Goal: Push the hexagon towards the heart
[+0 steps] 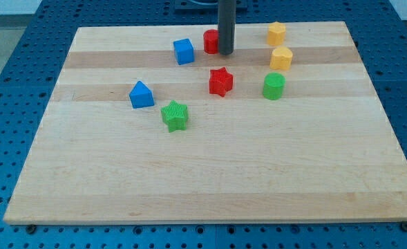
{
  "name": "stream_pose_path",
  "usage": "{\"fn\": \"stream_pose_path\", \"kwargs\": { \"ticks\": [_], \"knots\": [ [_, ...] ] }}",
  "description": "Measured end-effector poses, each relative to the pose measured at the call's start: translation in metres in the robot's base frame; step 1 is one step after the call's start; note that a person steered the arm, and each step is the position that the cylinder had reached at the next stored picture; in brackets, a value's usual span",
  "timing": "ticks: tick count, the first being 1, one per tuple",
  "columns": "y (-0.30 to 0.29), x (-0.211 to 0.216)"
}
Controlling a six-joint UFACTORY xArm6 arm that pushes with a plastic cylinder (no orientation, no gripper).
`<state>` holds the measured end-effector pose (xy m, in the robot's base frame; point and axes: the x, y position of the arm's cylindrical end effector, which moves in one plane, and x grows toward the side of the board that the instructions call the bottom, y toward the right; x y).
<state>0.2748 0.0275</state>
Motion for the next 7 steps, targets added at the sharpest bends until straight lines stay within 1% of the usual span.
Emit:
{"fn": "stream_pose_path", "kwargs": {
  "ticks": [2,3,5,7],
  "knots": [
    [0.016,-0.003],
    [0.04,-0.014],
    [0.048,-0.06],
    [0.156,-0.081]
  ]
}}
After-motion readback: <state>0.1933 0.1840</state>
